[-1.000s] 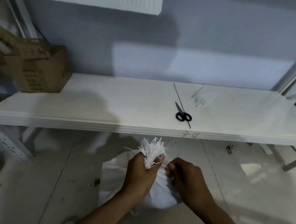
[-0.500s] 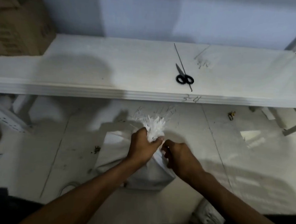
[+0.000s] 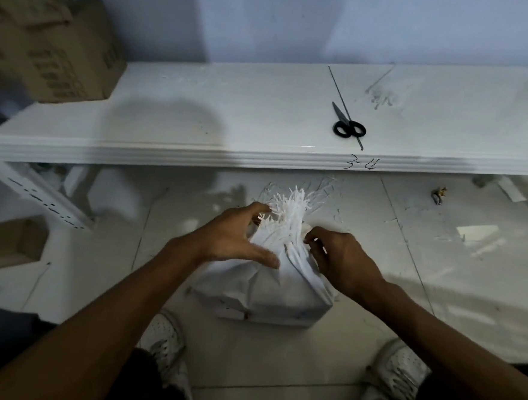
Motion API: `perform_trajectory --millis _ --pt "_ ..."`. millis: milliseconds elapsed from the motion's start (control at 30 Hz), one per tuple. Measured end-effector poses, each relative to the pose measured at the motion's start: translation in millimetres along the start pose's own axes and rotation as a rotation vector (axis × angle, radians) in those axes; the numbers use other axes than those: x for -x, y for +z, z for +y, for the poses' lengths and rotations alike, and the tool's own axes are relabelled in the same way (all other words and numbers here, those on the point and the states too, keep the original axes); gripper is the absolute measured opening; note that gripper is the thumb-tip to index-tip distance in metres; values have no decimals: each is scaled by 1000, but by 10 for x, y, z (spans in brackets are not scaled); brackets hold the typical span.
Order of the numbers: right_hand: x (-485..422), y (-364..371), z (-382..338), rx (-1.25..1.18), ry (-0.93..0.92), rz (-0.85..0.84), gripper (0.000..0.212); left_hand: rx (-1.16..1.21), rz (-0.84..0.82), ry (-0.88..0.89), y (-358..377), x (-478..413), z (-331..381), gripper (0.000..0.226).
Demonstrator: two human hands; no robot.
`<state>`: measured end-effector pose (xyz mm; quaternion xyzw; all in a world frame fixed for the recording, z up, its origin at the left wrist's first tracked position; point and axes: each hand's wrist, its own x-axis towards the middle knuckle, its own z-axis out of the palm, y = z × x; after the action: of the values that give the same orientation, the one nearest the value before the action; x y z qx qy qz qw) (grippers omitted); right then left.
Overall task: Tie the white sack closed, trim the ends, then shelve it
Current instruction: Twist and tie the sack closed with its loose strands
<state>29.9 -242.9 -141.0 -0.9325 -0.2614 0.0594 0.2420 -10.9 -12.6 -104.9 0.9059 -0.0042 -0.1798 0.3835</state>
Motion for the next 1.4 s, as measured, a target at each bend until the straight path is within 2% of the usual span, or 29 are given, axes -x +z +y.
perform_trajectory --millis 33,133,233,300,367,433,567,600,667,767,833,900,967,1000,1100,1200,1300,1400 --pt "-1 -22 -9 11 4 1 20 -43 -7 30 -47 13 -13 94" --pt "16 -106 -45 40 3 13 20 -190 51 56 -128 5 -47 42" --pt "27 -176 -81 52 0 32 19 -290 63 49 -208 31 -30 45" --pt "48 -203 -111 39 -15 43 17 -316 77 110 -237 79 19 41" --pt "73 -204 -152 43 -32 45 17 -307 141 142 -208 140 86 34" --pt "106 -195 -200 43 -35 38 19 -349 231 137 -104 181 119 42" --pt "152 -173 -238 15 -4 52 17 -316 392 -24 118 264 192 76" --pt "159 -168 -236 2 7 63 17 -309 442 -91 142 274 202 76" --pt "170 -140 -236 -24 28 80 16 -309 527 -186 183 286 208 61" --pt "165 -64 -260 -47 54 85 16 -84 562 -202 278 298 183 36" --pt "152 -15 -271 -71 70 81 17 170 500 -196 335 302 184 22" --pt "143 -6 -279 -82 82 71 16 404 347 -205 357 287 191 30" --pt "134 -19 -268 -66 76 56 16 507 290 -212 365 282 172 44" --pt "127 -28 -260 -56 72 47 15 483 321 -190 368 273 140 50" --pt "118 -54 -251 -52 59 24 15 207 443 -59 367 244 79 67" --pt "93 -52 -239 -27 33 10 14 -111 443 57 308 156 77 72" --pt "82 -60 -229 -18 25 -17 13 -406 357 24 243 84 123 54" --pt "91 -51 -214 -8 38 -24 13 -591 386 -9 190 101 216 25"
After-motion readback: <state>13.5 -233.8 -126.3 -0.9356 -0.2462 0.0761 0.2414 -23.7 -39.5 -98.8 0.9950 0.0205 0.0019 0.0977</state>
